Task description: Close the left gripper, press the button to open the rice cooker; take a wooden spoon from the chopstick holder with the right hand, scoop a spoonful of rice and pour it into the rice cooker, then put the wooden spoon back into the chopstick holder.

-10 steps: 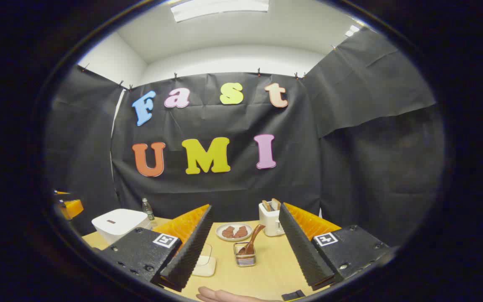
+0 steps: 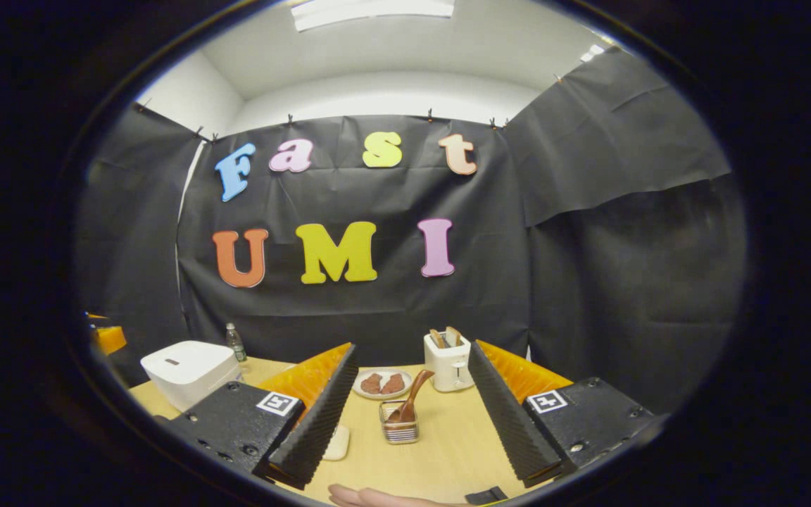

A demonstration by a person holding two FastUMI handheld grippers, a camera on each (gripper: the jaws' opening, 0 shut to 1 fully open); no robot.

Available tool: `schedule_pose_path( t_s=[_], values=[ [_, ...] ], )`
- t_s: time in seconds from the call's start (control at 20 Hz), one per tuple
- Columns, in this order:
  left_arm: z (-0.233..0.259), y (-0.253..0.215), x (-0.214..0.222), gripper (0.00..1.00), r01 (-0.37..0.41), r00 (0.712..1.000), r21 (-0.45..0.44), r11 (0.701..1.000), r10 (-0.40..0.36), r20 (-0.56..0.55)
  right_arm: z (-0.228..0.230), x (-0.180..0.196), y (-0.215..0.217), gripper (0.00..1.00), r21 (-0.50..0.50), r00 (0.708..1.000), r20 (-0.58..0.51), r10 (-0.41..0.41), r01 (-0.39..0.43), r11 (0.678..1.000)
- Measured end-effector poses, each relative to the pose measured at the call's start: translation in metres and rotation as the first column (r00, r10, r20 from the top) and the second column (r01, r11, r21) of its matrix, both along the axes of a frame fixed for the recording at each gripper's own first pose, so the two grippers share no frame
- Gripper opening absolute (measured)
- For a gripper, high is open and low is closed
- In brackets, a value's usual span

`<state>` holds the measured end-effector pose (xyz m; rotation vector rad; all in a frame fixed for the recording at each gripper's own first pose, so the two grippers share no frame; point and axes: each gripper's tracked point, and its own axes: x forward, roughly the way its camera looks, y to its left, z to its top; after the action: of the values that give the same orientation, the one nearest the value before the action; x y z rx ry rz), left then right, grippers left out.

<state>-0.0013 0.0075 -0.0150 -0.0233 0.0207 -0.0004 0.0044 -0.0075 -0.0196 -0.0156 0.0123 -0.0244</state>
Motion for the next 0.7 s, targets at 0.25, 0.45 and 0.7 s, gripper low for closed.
schedule_pose_path(
  t_s=[0.25, 0.45, 0.7],
  values=[
    [-0.001, 0.011, -0.004, 0.95, -0.059, 0.998, 0.007, 0.998, 0.059, 0.004, -0.013, -0.003, -0.004, 0.96, 0.008, 1.000, 0.004, 0.002, -0.003, 1.000],
    [-0.011, 0.002, 0.008, 0.95, -0.008, 1.000, -0.018, 1.000, 0.008, -0.011, -0.027, 0.001, -0.002, 0.96, 0.004, 1.000, 0.002, 0.007, -0.007, 1.000],
    [-0.024, 0.019, 0.048, 0.95, -0.033, 0.998, 0.037, 0.999, 0.035, -0.052, -0.044, 0.018, -0.006, 0.96, -0.005, 1.000, -0.002, -0.006, 0.006, 1.000]
  ],
)
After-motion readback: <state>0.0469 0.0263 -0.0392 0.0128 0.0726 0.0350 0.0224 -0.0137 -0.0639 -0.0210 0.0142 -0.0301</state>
